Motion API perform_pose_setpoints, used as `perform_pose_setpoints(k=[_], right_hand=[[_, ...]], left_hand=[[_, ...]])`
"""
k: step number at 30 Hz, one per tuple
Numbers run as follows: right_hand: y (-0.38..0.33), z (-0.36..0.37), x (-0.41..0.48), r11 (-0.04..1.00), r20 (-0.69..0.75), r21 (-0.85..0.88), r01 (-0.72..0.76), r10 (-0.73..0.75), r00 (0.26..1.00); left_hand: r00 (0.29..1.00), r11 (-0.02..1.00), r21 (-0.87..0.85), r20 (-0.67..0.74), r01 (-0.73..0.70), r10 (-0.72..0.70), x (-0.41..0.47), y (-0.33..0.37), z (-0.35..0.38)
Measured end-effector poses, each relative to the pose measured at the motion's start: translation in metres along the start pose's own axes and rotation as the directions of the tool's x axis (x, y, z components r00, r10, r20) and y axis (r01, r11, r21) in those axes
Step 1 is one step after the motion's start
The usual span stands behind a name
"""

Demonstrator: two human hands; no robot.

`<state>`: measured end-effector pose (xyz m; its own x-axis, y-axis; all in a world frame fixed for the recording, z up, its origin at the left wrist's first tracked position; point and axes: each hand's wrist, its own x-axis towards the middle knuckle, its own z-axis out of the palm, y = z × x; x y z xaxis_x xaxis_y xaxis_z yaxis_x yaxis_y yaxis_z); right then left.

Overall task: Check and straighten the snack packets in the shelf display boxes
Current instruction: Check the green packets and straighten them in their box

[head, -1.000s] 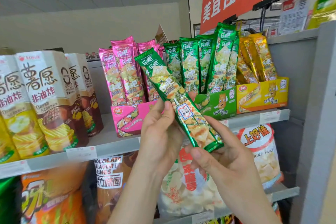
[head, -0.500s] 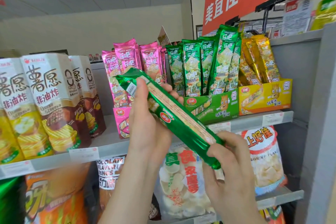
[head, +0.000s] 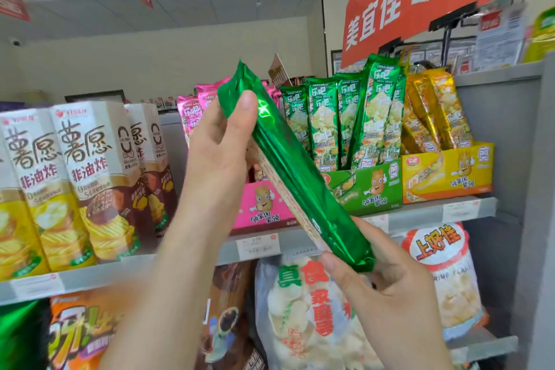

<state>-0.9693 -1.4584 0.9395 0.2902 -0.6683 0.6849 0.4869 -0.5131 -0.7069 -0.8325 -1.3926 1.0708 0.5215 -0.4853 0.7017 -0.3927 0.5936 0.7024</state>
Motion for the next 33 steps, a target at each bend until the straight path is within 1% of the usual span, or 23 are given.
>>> perform_pose_setpoints(k=[1, 2, 3, 4, 7, 8, 10, 12, 14, 16, 17, 19, 20, 22, 25, 26, 27, 28, 30, 31, 33], right_hand=[[0.001, 0.001, 0.004, 0.982, -0.059, -0.153, 0.107, -0.117, 0.991], [0.002, 0.001, 0.008, 0.938, -0.082, -0.287, 0.193, -0.224, 0.971], [0.004, 0.002, 0.014, 0.883, -0.083, -0.391, 0.259, -0.314, 0.946], [0.005, 0.003, 0.019, 0.84, -0.077, -0.451, 0.301, -0.373, 0.925], [0.011, 0.009, 0.033, 0.734, -0.061, -0.554, 0.393, -0.506, 0.86], [0.012, 0.011, 0.037, 0.709, -0.05, -0.574, 0.409, -0.529, 0.847], [0.013, 0.015, 0.046, 0.682, -0.011, -0.601, 0.417, -0.528, 0.849], [0.008, 0.017, 0.057, 0.654, 0.089, -0.609, 0.449, -0.507, 0.858], [-0.002, 0.014, 0.07, 0.633, 0.173, -0.617, 0.467, -0.47, 0.865], [-0.018, 0.005, 0.089, 0.598, 0.169, -0.646, 0.474, -0.494, 0.853], [-0.028, 0.0, 0.101, 0.556, 0.16, -0.673, 0.489, -0.536, 0.829], [-0.051, -0.01, 0.132, 0.43, 0.182, -0.745, 0.51, -0.604, 0.776], [-0.064, -0.012, 0.148, 0.375, 0.217, -0.775, 0.508, -0.598, 0.772], [-0.086, -0.011, 0.179, 0.258, 0.326, -0.829, 0.496, -0.497, 0.804], [-0.095, -0.003, 0.218, 0.015, 0.452, -0.884, 0.467, -0.226, 0.863], [-0.094, 0.0, 0.227, -0.034, 0.476, -0.879, 0.476, -0.134, 0.869], [-0.092, 0.003, 0.235, -0.047, 0.491, -0.871, 0.489, -0.041, 0.87], [-0.09, 0.004, 0.242, -0.037, 0.503, -0.862, 0.505, 0.044, 0.863], [-0.084, 0.004, 0.249, -0.032, 0.536, -0.836, 0.548, 0.162, 0.828], [-0.083, 0.003, 0.251, -0.042, 0.555, -0.821, 0.57, 0.177, 0.813], [-0.083, 0.001, 0.252, -0.056, 0.59, -0.796, 0.603, 0.153, 0.793]], left_hand=[[0.998, 0.992, 0.114, 0.03, -0.061, 0.058, 0.005, 0.008, -0.004], [0.995, 0.971, 0.222, 0.059, -0.091, 0.08, 0.01, 0.018, -0.008], [0.992, 0.95, 0.289, 0.078, -0.118, 0.099, 0.016, 0.026, -0.01], [0.989, 0.932, 0.336, 0.096, -0.139, 0.112, 0.021, 0.034, -0.012], [0.974, 0.89, 0.405, 0.171, -0.208, 0.149, 0.038, 0.055, -0.011], [0.973, 0.88, 0.427, 0.183, -0.208, 0.142, 0.044, 0.061, -0.009], [0.97, 0.873, 0.439, 0.203, -0.21, 0.131, 0.055, 0.072, -0.008], [0.964, 0.861, 0.454, 0.228, -0.229, 0.136, 0.068, 0.081, -0.008], [0.956, 0.843, 0.465, 0.232, -0.271, 0.179, 0.083, 0.091, -0.009], [0.947, 0.824, 0.471, 0.222, -0.314, 0.234, 0.1, 0.1, -0.009], [0.94, 0.81, 0.481, 0.23, -0.336, 0.253, 0.109, 0.104, -0.008], [0.925, 0.775, 0.512, 0.275, -0.371, 0.261, 0.123, 0.107, -0.001], [0.919, 0.757, 0.529, 0.306, -0.383, 0.251, 0.13, 0.106, 0.005], [0.907, 0.715, 0.572, 0.352, -0.403, 0.231, 0.14, 0.101, 0.017], [0.896, 0.641, 0.644, 0.411, -0.417, 0.169, 0.152, 0.09, 0.029], [0.893, 0.631, 0.657, 0.428, -0.412, 0.138, 0.155, 0.085, 0.03], [0.891, 0.631, 0.662, 0.441, -0.406, 0.111, 0.158, 0.082, 0.03], [0.889, 0.641, 0.657, 0.449, -0.397, 0.09, 0.16, 0.079, 0.03], [0.89, 0.682, 0.633, 0.453, -0.366, 0.057, 0.166, 0.075, 0.023], [0.892, 0.702, 0.618, 0.45, -0.353, 0.052, 0.169, 0.074, 0.02], [0.901, 0.744, 0.585, 0.43, -0.324, 0.055, 0.174, 0.074, 0.011]])
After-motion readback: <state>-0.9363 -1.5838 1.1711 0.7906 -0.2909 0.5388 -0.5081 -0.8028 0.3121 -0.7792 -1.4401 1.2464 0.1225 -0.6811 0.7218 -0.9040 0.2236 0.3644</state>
